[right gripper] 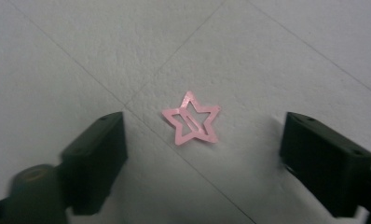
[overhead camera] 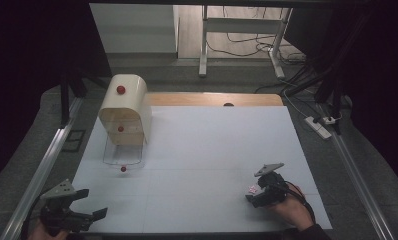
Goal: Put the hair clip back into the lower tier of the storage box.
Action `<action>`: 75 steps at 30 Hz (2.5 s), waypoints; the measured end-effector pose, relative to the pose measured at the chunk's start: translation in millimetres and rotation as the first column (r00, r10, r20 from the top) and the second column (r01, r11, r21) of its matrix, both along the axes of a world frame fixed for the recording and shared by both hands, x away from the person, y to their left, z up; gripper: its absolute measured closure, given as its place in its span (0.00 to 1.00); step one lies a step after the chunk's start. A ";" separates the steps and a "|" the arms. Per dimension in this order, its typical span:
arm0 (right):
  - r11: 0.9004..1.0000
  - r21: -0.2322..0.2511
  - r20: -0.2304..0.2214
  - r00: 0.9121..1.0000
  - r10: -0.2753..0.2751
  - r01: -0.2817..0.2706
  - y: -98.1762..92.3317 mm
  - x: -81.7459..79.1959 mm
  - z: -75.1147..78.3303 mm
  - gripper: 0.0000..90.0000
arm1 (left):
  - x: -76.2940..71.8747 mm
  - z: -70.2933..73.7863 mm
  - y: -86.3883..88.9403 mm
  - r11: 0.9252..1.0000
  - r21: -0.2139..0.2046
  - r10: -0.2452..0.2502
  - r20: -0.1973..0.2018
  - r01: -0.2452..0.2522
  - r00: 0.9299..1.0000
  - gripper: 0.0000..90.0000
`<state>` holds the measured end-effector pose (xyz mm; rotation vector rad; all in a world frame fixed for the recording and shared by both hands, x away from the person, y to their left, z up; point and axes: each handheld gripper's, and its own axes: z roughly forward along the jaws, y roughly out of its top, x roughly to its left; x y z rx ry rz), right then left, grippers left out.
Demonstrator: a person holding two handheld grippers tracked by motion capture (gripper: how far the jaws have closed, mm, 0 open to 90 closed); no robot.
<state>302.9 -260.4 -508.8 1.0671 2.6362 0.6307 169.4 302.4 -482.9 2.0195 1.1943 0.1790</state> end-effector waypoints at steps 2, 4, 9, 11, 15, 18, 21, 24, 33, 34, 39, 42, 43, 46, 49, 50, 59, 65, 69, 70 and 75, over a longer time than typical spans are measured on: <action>1.000 0.000 -0.002 1.000 0.006 -0.006 -0.1 -0.1 3.0 0.35 | 0.0 0.0 -0.2 1.000 0.000 -0.001 0.000 0.001 1.000 0.00; 1.000 -0.003 -0.004 1.000 0.020 -0.020 0.8 -0.9 5.1 0.46 | 0.1 0.0 -0.4 1.000 0.002 -0.002 -0.001 0.002 1.000 0.00; 0.999 -0.004 -0.015 0.999 0.041 -0.041 2.9 -1.5 7.7 0.70 | 0.2 0.0 -0.7 1.000 0.004 -0.004 -0.001 0.004 1.000 0.00; 0.999 -0.006 -0.021 0.999 0.040 -0.040 2.7 -0.9 8.4 0.77 | 0.2 0.0 -0.8 1.000 0.006 -0.005 0.000 0.005 1.000 0.00; 1.000 -0.004 -0.030 0.999 0.030 -0.030 3.1 -0.3 9.0 0.80 | 0.2 0.0 -1.1 1.000 0.008 -0.005 -0.001 0.005 1.000 0.00; 1.000 0.004 -0.035 0.999 0.028 -0.028 2.2 -0.3 9.5 0.80 | 0.3 0.0 -1.4 1.000 0.010 -0.005 -0.001 0.005 1.000 0.00; 1.000 0.011 -0.026 1.000 0.015 -0.015 1.0 -0.3 11.5 0.80 | 0.5 -0.1 -1.3 1.000 0.011 -0.005 -0.003 0.005 1.000 0.00; 0.999 0.037 -0.010 1.000 0.012 -0.012 0.0 -0.6 14.7 0.80 | 0.6 -0.1 -1.2 1.000 0.011 -0.003 -0.004 0.003 1.000 0.00; 0.994 0.087 0.041 0.997 0.065 -0.068 5.2 -6.1 24.1 0.80 | 1.1 -0.3 -1.3 1.000 0.010 -0.004 -0.008 0.004 1.000 0.00; 0.993 0.087 0.051 0.996 0.071 -0.075 6.5 -7.0 25.5 0.80 | 1.2 -0.3 -1.4 1.000 0.010 -0.005 -0.008 0.005 1.000 0.00; 0.988 0.127 0.070 0.995 0.074 -0.083 9.1 -9.1 31.9 0.80 | 1.4 -0.4 -1.5 1.000 0.009 -0.005 -0.009 0.005 1.000 0.01; 0.985 0.155 0.068 0.996 0.063 -0.073 10.0 -9.0 34.9 0.80 | 1.6 -0.6 -1.5 1.000 0.008 -0.006 -0.010 0.006 1.000 0.01; 0.984 0.164 0.069 0.996 0.063 -0.074 10.4 -9.2 35.6 0.80 | 1.7 -0.6 -1.5 1.000 0.008 -0.006 -0.011 0.006 1.000 0.01; 0.980 0.180 0.081 0.994 0.072 -0.086 12.5 -10.0 39.7 0.80 | 1.8 -0.6 -1.6 1.000 0.009 -0.007 -0.012 0.007 1.000 0.01; 0.977 0.188 0.089 0.992 0.086 -0.101 15.5 -10.8 42.2 0.80 | 1.9 -0.6 -1.6 1.000 0.010 -0.007 -0.012 0.007 1.000 0.01; 0.976 0.190 0.091 0.992 0.088 -0.104 16.5 -11.3 43.0 0.80 | 1.9 -0.6 -1.7 1.000 0.009 -0.007 -0.012 0.007 1.000 0.01; 0.963 0.239 0.092 0.990 0.105 -0.124 24.0 -9.8 49.0 0.80 | 2.1 -0.7 -1.6 1.000 0.010 -0.009 -0.013 0.010 1.000 0.01; 0.950 0.271 0.086 0.987 0.139 -0.157 34.3 -8.3 52.2 0.80 | 2.3 -0.8 -1.1 1.000 0.004 -0.011 -0.013 0.011 1.000 0.01; 0.943 0.275 0.094 0.981 0.168 -0.188 43.9 -8.4 55.1 0.80 | 2.6 -0.7 -1.7 1.000 0.006 -0.013 -0.015 0.013 1.000 0.01; 0.941 0.274 0.099 0.979 0.179 -0.200 46.9 -8.0 55.6 0.80 | 2.7 -0.7 -1.8 1.000 0.006 -0.013 -0.016 0.013 1.000 0.01; 0.936 0.255 0.110 0.969 0.221 -0.242 58.2 -6.0 56.2 0.80 | 3.3 -0.8 -2.0 1.000 0.009 -0.014 -0.017 0.014 1.000 0.01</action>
